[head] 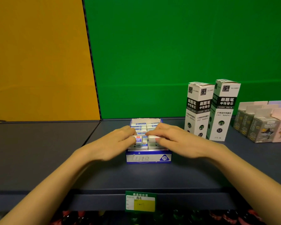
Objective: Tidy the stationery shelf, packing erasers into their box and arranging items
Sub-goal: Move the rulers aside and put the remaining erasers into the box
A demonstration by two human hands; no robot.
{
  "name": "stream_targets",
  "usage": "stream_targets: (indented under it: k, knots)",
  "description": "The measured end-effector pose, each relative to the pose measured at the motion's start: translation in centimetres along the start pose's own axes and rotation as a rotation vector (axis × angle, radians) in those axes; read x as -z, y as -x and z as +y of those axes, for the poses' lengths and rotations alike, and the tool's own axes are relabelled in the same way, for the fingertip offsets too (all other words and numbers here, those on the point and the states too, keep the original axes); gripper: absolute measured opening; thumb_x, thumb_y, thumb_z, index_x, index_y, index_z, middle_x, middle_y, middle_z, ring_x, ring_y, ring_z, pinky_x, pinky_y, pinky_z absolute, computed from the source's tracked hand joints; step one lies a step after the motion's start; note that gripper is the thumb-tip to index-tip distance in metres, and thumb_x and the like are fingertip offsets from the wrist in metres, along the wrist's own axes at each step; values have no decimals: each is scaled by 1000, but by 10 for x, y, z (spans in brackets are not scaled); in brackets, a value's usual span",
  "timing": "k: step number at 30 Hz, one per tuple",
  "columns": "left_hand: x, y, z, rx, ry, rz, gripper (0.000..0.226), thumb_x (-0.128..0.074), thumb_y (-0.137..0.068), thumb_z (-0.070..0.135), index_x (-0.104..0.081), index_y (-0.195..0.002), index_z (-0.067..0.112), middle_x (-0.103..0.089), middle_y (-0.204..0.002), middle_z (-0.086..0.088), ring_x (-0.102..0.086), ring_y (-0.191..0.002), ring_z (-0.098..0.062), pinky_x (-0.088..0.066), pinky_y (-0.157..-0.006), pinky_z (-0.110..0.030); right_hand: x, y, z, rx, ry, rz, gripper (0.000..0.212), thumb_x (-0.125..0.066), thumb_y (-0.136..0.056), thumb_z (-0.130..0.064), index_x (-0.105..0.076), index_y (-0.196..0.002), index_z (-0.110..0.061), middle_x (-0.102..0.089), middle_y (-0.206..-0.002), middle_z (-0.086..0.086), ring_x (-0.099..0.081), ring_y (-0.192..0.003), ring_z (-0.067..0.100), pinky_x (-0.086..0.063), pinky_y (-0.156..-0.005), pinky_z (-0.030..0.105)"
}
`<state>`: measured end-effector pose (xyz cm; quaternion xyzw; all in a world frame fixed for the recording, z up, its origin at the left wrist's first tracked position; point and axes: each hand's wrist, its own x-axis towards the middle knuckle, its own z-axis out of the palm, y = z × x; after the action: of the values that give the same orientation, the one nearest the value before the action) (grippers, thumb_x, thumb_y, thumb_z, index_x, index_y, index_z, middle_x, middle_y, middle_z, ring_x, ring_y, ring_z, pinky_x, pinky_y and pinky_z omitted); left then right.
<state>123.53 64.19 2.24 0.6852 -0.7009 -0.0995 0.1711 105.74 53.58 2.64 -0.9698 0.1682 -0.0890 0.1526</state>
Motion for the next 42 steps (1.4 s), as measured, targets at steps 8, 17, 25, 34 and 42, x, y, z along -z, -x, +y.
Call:
stream_targets:
  k: [8,17,25,34,42]
  knots:
    - [2,5,-6,-91,36,65,20,-45,-92,34,-54,-105,21,-51,-107,10,-50,-98,-6,-40,-72,-5,9,-6,12,-18,-214,-12,28,-71,-79,-15,-66,-106,-17,-70,-94,-2,-64,-81,7,-48,-70,10]
    - [-2,3,-1,-79,43,228,24,-69,-76,32,-70,-96,19,-57,-82,22,-57,-87,-13,-43,-65,-17,17,-19,13,-36,-150,-169,20,-73,-76,-10,-66,-92,-18,-60,-76,-11,-55,-68,4,-50,-64,14]
    - [1,-6,-1,27,91,163,24,-75,-73,25,-75,-93,13,-70,-89,2,-63,-90,-21,-51,-65,-28,18,-22,19,-28,-154,-179,21,-74,-76,-15,-70,-96,-14,-62,-76,-8,-55,-62,0,-49,-64,13]
    - [11,-19,5,44,-55,8,17,-76,-73,20,-75,-89,16,-75,-93,-3,-67,-85,-14,-55,-70,-28,12,-14,22,-5,-198,-81,16,-73,-77,-14,-73,-93,-14,-67,-75,-8,-58,-61,-5,-50,-67,16]
    - [12,-17,8,2,-24,-28,11,-70,-78,19,-76,-84,13,-75,-93,-6,-69,-86,-19,-53,-73,-25,11,-9,18,-13,-105,-30,18,-72,-77,-18,-75,-95,-16,-64,-74,-16,-58,-58,-8,-45,-59,10]
